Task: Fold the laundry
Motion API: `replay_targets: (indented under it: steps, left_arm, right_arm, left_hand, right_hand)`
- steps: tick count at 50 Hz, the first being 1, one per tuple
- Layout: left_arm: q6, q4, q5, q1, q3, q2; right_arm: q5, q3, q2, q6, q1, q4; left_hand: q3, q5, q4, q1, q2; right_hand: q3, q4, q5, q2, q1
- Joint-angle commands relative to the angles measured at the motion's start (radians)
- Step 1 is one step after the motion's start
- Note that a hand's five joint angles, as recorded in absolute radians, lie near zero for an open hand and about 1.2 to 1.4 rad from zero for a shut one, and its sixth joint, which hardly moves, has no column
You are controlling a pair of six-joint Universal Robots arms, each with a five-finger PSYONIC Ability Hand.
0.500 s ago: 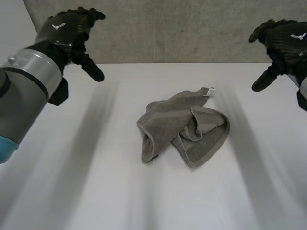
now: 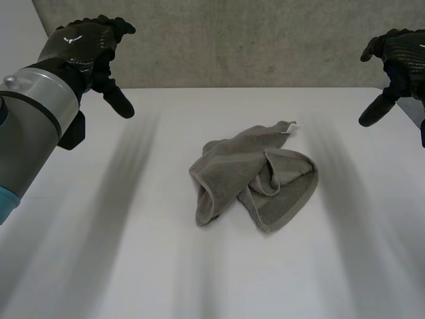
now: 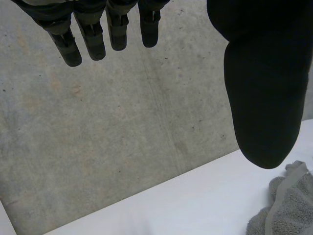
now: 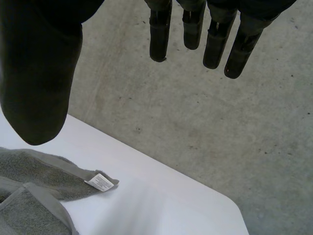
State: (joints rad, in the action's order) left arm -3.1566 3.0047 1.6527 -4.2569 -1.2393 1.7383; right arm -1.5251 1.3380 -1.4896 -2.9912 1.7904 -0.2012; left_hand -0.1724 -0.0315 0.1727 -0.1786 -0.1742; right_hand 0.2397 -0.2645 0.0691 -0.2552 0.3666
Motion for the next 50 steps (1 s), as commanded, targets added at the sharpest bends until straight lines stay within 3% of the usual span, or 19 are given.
replay_targets:
  steps: [1,7,9,13,27,33,50]
  left_arm:
    - [0.000,0.023,-0.020,0.002,-0.028,0.013]
    - [-0.002,0.099,-0.111,0.000,-0.054,0.064]
    - [-0.014,0.140,-0.177,-0.001,-0.069,0.125]
    - [-0.057,0.183,-0.228,-0.001,-0.089,0.179]
    - [-0.324,0.514,-0.346,0.002,-0.247,0.366]
    - [-0.329,0.611,-0.398,0.005,-0.289,0.421]
    - [-0.327,0.694,-0.393,0.041,-0.290,0.537]
  right_arm:
    - [0.013,0.001,-0.001,0.049,0.017,-0.012]
    - [-0.003,0.038,0.009,0.207,0.092,-0.024]
    - [-0.009,0.044,0.012,0.239,0.118,-0.039]
    - [-0.009,0.053,0.034,0.244,0.168,-0.072]
    - [-0.001,0.194,0.185,-0.216,0.262,0.012]
    - [-0.020,0.228,0.265,-0.244,0.307,0.106]
    - [-0.191,0.234,0.420,-0.296,0.394,0.206]
  left_hand:
    - [-0.006,0.028,0.006,0.000,-0.004]
    - [-0.006,0.028,0.006,0.000,-0.004]
    - [-0.006,0.028,0.006,0.000,-0.004]
    - [-0.009,0.025,0.009,-0.003,-0.007]
    - [-0.065,-0.031,0.064,-0.058,-0.063]
    - [-0.120,-0.086,0.120,-0.114,-0.118]
    - [-0.232,-0.198,0.231,-0.226,-0.230]
  right_hand:
    - [-0.065,0.090,-0.069,0.081,-0.192]
    - [-0.065,0.090,-0.069,0.081,-0.192]
    - [-0.065,0.090,-0.069,0.081,-0.192]
    - [-0.065,0.090,-0.069,0.081,-0.192]
    - [-0.005,0.030,-0.009,0.020,-0.132]
    - [-0.005,0.030,-0.009,0.020,-0.132]
    - [0.077,-0.052,0.073,-0.062,-0.050]
